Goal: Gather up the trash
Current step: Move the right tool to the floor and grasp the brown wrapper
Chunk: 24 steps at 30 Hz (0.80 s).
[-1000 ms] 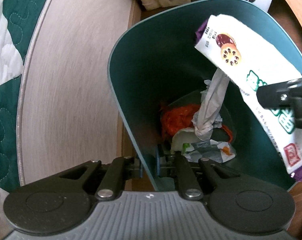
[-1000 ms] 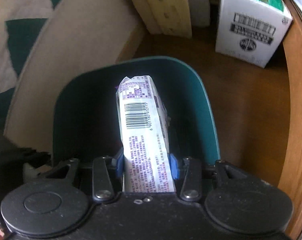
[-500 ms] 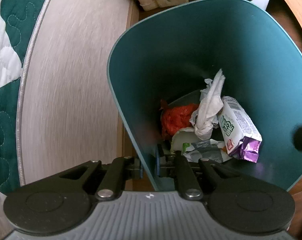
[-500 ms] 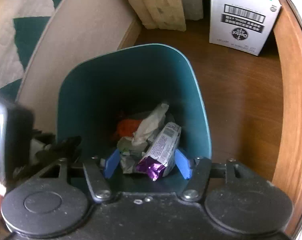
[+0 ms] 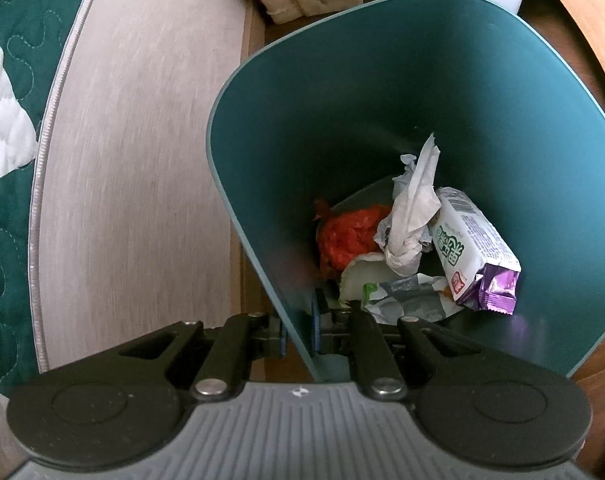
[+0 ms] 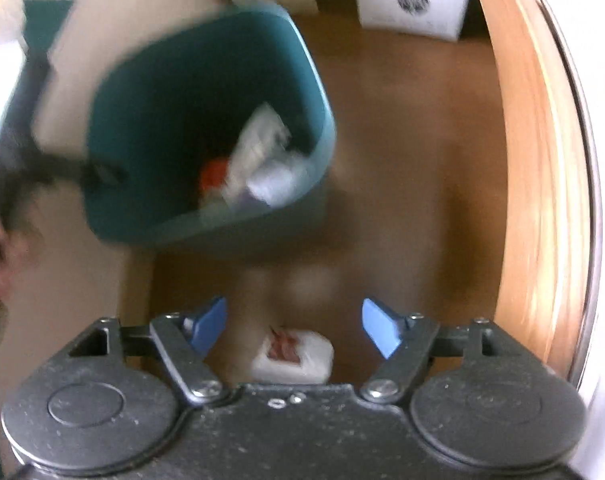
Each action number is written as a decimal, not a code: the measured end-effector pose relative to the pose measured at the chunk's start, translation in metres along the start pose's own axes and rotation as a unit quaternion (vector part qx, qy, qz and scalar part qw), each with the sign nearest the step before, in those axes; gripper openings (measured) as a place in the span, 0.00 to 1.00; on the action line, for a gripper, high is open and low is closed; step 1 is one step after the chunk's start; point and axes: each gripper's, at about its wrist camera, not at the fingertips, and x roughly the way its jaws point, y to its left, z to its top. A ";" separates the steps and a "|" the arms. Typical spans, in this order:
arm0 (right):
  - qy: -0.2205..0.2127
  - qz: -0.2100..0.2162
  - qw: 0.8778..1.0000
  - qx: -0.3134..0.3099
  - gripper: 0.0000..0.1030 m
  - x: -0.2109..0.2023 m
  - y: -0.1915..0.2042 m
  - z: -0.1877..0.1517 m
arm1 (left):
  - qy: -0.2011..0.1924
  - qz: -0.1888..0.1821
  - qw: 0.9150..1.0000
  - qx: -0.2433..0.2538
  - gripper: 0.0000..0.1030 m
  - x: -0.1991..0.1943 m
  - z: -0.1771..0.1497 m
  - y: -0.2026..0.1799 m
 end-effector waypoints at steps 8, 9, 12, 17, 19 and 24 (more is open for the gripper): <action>0.062 0.028 0.990 -0.123 0.80 0.121 0.005 -0.083 | -0.009 0.001 1.000 -0.021 0.10 0.000 -0.003 0.000; 0.066 0.026 0.988 -0.137 0.81 0.137 0.007 -0.090 | -0.011 0.000 1.000 -0.024 0.10 0.000 -0.004 0.001; 0.071 0.019 0.977 -0.202 0.81 0.172 0.022 -0.103 | -0.012 -0.001 0.999 -0.032 0.10 0.000 -0.006 0.001; 0.069 0.019 0.969 -0.236 0.80 0.222 0.039 -0.097 | -0.014 -0.006 0.999 -0.039 0.10 0.000 -0.007 0.004; 0.060 0.035 0.981 -0.182 0.80 0.236 0.036 -0.089 | -0.013 -0.010 0.999 -0.041 0.10 0.001 -0.010 0.005; 0.057 0.033 0.998 0.017 0.77 0.269 0.009 -0.082 | -0.012 -0.015 0.999 -0.045 0.10 0.003 -0.012 0.010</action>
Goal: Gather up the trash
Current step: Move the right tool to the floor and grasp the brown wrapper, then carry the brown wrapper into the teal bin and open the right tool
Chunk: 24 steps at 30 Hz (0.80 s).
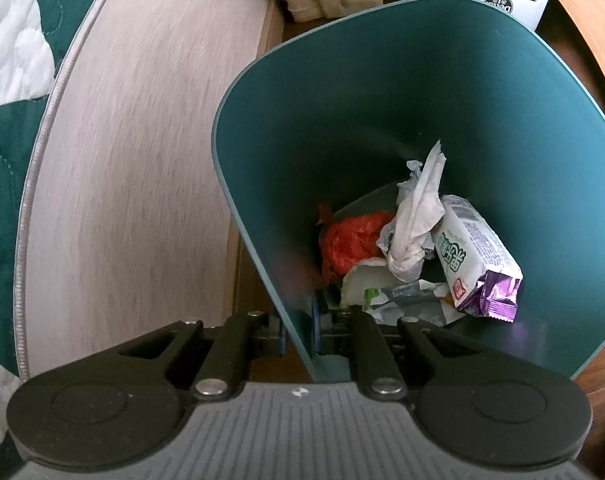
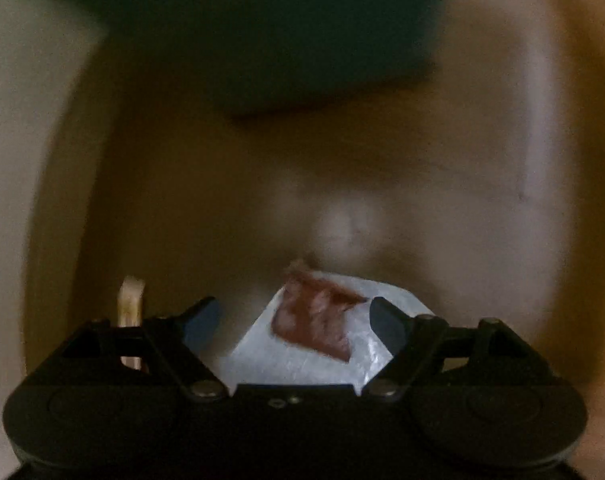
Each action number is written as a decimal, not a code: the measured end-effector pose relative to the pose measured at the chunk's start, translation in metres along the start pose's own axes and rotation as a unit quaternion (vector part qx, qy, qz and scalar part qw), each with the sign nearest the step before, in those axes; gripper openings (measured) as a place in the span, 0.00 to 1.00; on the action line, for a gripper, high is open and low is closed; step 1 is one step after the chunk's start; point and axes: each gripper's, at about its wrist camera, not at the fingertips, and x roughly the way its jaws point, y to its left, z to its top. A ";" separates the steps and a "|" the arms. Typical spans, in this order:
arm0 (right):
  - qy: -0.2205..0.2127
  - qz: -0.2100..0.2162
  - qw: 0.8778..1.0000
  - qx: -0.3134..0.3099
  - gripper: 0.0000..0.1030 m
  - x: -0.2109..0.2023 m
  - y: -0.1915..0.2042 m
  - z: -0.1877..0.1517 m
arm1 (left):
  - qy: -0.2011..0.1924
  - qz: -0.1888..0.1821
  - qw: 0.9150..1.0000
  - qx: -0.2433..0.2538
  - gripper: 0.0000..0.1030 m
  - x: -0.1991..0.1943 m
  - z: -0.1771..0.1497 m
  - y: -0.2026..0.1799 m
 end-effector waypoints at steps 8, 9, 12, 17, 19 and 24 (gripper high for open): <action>-0.012 -0.044 0.998 0.044 0.40 0.013 0.008 0.000 | 0.003 -0.002 1.000 -0.009 0.10 0.004 -0.001 0.004; -0.004 -0.047 0.998 0.046 0.35 0.013 0.008 0.001 | 0.004 -0.001 1.000 -0.010 0.10 0.004 -0.001 0.005; 0.008 -0.034 0.998 0.055 0.31 0.005 0.003 0.005 | 0.008 -0.001 1.000 -0.015 0.10 0.005 -0.001 0.005; -0.001 -0.041 0.998 0.048 0.29 -0.027 0.002 0.014 | 0.012 0.003 1.000 -0.016 0.11 0.007 -0.001 0.005; -0.010 -0.030 0.998 0.054 0.29 -0.047 0.003 0.020 | 0.017 0.003 1.000 -0.018 0.11 0.007 0.000 0.005; -0.032 -0.029 0.998 0.047 0.29 -0.113 0.002 0.034 | 0.025 0.007 0.999 -0.023 0.11 0.008 0.004 0.004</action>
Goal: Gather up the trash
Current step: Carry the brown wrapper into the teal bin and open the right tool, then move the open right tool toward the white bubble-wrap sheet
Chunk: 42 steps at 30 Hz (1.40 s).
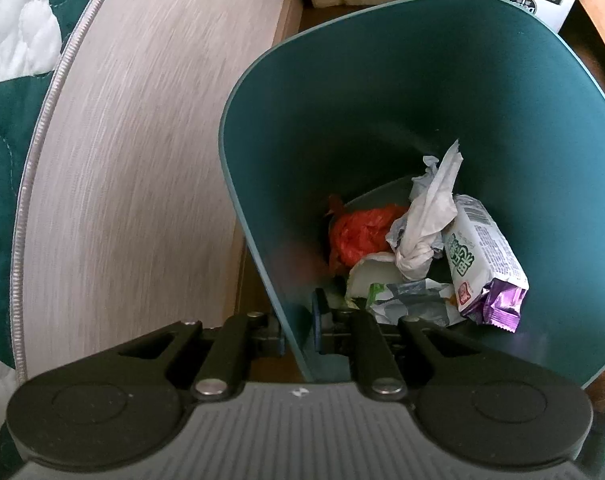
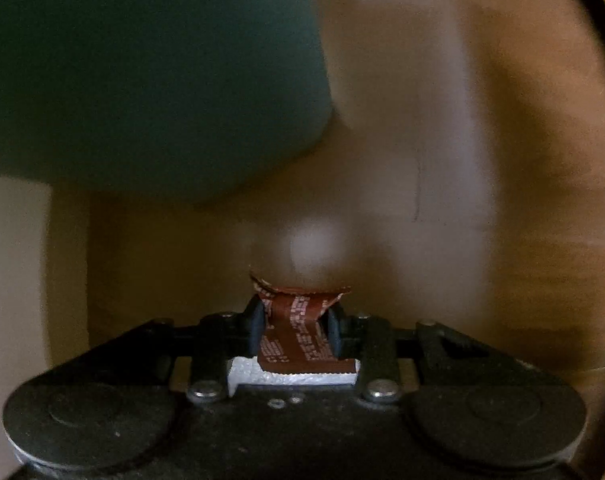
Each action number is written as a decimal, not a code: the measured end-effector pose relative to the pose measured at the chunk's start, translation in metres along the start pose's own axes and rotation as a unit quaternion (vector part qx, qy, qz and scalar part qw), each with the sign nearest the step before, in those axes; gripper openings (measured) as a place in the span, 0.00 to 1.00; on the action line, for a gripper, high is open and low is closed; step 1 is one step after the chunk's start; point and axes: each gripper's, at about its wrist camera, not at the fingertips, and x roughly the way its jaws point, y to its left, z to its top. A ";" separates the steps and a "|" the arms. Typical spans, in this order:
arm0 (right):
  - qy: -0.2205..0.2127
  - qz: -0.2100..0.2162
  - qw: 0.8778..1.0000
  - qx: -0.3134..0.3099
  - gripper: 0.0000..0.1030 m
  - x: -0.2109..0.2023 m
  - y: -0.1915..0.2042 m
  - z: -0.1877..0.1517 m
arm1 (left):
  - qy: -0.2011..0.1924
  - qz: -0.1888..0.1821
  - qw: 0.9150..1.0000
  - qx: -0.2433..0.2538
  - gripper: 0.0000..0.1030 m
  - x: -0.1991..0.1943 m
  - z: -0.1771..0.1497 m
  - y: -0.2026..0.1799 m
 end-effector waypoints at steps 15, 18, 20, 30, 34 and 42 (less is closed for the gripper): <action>-0.117 0.027 0.990 -0.070 0.28 -0.207 0.026 0.046 | 0.008 0.018 0.999 0.029 0.11 -0.003 0.006 -0.009; -0.145 0.035 0.983 -0.103 0.28 -0.231 0.042 0.070 | 0.010 0.020 0.999 0.029 0.11 -0.002 0.007 -0.009; -0.157 0.047 0.977 -0.133 0.28 -0.237 0.055 0.089 | 0.008 0.021 0.999 0.034 0.11 -0.003 0.007 -0.011; -0.113 0.028 0.975 -0.189 0.28 -0.164 0.088 0.151 | 0.004 0.022 0.999 0.041 0.11 -0.005 0.006 -0.014; -0.107 0.019 0.978 -0.179 0.31 -0.151 0.085 0.153 | 0.007 0.018 0.999 0.037 0.11 -0.003 0.006 -0.012; -0.100 0.021 0.981 -0.162 0.45 -0.159 0.079 0.150 | 0.005 0.015 0.999 0.046 0.11 -0.003 0.008 -0.012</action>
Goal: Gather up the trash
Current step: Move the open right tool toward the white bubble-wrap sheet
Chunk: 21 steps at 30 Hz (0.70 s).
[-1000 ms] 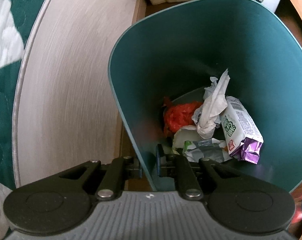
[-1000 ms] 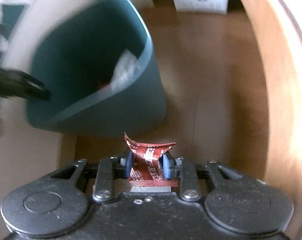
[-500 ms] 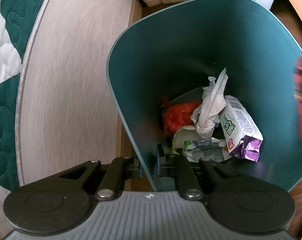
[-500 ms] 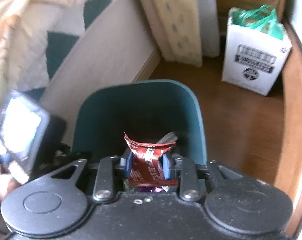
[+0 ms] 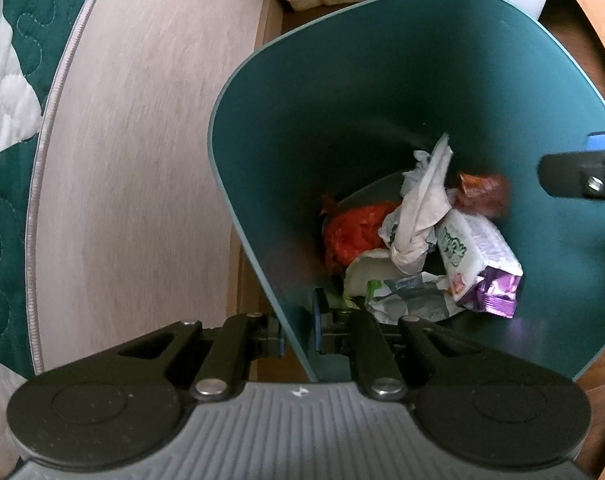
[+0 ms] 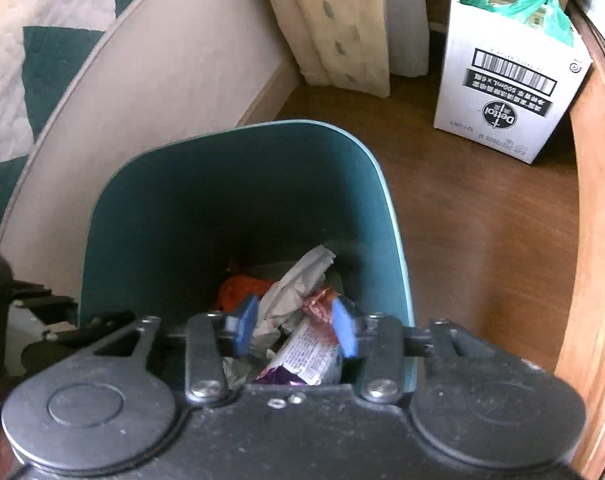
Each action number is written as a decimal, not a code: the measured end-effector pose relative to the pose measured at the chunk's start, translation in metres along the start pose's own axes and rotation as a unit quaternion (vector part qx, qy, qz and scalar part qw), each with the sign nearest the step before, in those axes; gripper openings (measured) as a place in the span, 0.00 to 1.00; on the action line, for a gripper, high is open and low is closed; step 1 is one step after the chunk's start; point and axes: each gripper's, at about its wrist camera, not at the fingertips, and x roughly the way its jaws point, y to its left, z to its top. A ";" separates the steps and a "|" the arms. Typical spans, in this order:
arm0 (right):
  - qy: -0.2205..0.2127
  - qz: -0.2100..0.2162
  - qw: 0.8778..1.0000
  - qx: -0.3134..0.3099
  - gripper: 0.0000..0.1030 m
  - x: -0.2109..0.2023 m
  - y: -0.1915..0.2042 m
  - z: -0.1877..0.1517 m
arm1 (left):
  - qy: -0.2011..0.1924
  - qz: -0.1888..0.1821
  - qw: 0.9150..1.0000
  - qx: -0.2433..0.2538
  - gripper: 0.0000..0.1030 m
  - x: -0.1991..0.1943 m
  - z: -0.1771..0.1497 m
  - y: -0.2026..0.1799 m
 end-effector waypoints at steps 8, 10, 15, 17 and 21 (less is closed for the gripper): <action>-0.034 0.014 0.999 0.031 0.51 -0.061 -0.009 -0.037 | -0.001 -0.001 1.000 0.000 0.11 0.000 -0.002 0.000; -0.034 0.002 0.999 0.031 0.52 -0.073 -0.011 -0.054 | -0.002 -0.001 1.000 0.002 0.11 0.000 -0.002 0.000; 0.012 -0.018 0.999 0.048 0.53 -0.062 -0.015 -0.099 | -0.002 -0.002 1.000 0.006 0.11 0.000 -0.001 0.000; 0.035 -0.028 0.998 0.051 0.53 -0.049 -0.015 -0.120 | -0.001 -0.004 1.000 0.007 0.11 0.000 0.000 0.000; 0.059 -0.039 0.997 0.040 0.53 -0.016 -0.013 -0.160 | -0.002 -0.003 1.000 0.008 0.11 0.000 -0.001 -0.001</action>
